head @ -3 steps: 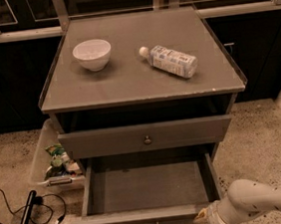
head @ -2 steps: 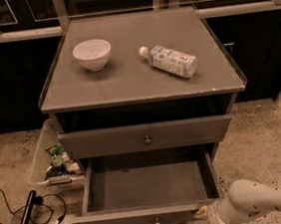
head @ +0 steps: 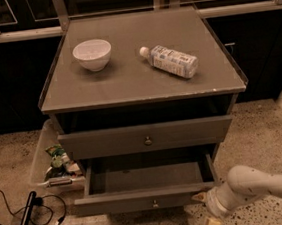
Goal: Close middle drawer
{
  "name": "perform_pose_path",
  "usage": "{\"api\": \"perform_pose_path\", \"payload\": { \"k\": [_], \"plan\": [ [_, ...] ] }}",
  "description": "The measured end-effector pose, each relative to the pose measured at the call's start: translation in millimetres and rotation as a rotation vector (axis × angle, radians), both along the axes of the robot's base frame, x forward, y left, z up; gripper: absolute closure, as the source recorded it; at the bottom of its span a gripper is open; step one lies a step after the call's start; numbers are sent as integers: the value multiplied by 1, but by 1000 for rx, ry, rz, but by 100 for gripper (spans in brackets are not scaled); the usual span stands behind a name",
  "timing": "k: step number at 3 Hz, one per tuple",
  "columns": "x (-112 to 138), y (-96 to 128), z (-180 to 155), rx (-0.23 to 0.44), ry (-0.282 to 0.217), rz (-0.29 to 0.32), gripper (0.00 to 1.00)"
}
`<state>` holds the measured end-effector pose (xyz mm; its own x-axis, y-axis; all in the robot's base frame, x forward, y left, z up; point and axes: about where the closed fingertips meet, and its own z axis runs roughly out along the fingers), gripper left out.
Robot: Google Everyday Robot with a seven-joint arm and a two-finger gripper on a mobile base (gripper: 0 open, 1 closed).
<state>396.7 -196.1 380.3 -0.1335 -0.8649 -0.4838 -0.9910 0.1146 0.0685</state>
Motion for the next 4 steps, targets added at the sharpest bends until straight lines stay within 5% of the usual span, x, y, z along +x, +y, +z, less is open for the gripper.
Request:
{"api": "perform_pose_path", "payload": {
  "k": [2, 3, 4],
  "plan": [
    [85, -20, 16, -23, -76, -2, 65],
    [156, -36, 55, -50, -181, -24, 89],
    [169, -39, 63, -51, -205, -35, 85]
  ]
}}
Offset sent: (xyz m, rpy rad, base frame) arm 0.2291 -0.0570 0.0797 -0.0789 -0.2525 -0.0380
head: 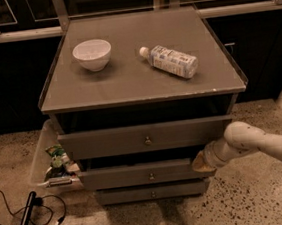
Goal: Close middle drawer
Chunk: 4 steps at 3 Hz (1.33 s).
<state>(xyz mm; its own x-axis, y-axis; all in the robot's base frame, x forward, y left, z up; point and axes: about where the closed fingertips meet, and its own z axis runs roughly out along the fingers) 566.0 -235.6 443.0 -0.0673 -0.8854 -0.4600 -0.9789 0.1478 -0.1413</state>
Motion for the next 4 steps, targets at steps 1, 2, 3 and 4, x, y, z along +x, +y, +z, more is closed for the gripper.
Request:
{"api": "perform_pose_path", "payload": {
  "k": [1, 2, 3, 4],
  "plan": [
    [-1, 0, 0, 0, 1, 0, 62],
    [-41, 1, 2, 35, 35, 10, 39],
    [-50, 0, -1, 38, 47, 8, 16],
    [-50, 0, -1, 38, 47, 8, 0]
  ]
}}
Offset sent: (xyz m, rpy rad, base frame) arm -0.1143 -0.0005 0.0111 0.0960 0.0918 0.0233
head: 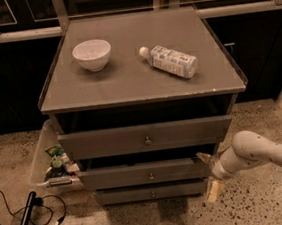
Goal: Close middle drawer
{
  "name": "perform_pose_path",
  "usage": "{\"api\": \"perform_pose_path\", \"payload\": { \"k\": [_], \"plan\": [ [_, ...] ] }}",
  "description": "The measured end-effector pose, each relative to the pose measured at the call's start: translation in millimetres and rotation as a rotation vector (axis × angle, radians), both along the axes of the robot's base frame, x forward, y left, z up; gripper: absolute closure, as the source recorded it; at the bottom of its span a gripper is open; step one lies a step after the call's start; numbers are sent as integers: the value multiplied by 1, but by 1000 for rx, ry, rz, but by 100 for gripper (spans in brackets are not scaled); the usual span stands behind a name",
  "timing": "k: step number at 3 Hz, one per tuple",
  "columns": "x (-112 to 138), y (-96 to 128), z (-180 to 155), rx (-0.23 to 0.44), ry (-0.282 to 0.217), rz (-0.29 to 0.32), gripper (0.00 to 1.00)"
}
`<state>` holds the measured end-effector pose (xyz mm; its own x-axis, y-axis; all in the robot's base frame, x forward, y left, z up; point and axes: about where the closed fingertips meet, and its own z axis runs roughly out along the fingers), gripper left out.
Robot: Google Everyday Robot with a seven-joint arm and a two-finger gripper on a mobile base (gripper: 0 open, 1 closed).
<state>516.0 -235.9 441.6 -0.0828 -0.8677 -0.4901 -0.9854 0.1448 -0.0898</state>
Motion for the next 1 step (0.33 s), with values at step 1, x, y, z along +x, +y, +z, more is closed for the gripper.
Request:
{"api": "perform_pose_path", "payload": {
  "k": [1],
  "plan": [
    [0, 0, 0, 0, 0, 0, 0]
  ]
}}
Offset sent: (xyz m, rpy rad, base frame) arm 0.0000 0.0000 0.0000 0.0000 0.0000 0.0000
